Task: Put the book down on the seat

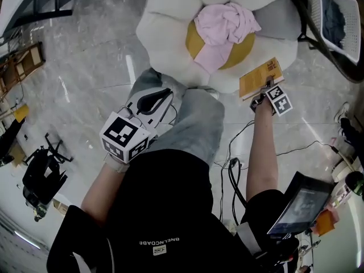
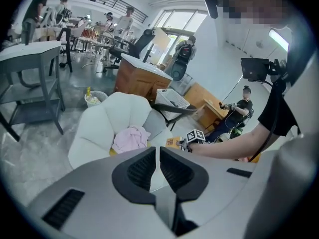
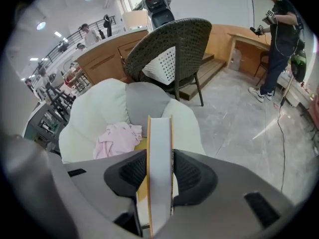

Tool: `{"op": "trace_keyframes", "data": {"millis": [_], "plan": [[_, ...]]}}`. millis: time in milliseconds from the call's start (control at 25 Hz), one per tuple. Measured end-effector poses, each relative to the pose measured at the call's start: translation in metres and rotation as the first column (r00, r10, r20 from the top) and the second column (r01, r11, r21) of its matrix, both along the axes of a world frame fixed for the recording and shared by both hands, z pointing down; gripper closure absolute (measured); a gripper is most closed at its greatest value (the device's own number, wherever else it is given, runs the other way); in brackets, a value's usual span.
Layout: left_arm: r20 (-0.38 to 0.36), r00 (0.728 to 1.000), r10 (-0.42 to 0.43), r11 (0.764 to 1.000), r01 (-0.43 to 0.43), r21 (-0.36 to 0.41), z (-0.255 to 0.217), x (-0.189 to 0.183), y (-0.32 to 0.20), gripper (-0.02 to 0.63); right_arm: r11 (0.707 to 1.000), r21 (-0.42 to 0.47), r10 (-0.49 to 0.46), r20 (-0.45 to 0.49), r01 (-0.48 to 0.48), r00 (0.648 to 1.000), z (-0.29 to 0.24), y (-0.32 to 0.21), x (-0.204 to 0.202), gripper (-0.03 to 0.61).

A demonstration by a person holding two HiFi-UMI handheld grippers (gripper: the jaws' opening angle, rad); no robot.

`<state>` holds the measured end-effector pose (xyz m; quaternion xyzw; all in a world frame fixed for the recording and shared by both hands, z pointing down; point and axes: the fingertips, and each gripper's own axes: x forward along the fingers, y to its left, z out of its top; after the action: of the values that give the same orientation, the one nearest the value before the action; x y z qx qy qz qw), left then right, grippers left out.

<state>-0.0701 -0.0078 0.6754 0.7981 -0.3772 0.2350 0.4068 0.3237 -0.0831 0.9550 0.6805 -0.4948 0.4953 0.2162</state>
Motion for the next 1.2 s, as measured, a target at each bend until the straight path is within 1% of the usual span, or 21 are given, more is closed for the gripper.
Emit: {"op": "trace_keyframes", "data": {"millis": [240,640,840,1080,1200], "plan": [[-0.002,1.000,-0.025,0.999,0.025,-0.026,0.016,-0.007,0.005,0.597,0.999,-0.034,0.019,-0.026,-0.020,1.000,0.026,-0.003,0.008,0.411],[-0.016,0.999,-0.050,0.997,0.049,-0.058,0.032,-0.013,0.014,0.597,0.998,-0.047,0.047,-0.037,-0.048,0.998,0.046,-0.009,0.010,0.411],[-0.028,0.998,-0.064,0.996,0.062,-0.056,0.031,-0.018,0.014,0.597,0.998,-0.052,0.040,-0.013,-0.040,0.999,0.051,-0.013,-0.001,0.410],[-0.029,0.996,-0.082,0.995,0.080,-0.065,0.035,-0.029,0.019,0.597,0.996,-0.086,0.021,-0.023,-0.023,1.000,0.059,-0.013,-0.018,0.402],[-0.043,0.994,-0.098,0.993,0.095,-0.073,0.036,-0.035,0.022,0.597,0.996,-0.094,0.011,-0.019,-0.013,1.000,0.061,-0.013,-0.026,0.393]]}}
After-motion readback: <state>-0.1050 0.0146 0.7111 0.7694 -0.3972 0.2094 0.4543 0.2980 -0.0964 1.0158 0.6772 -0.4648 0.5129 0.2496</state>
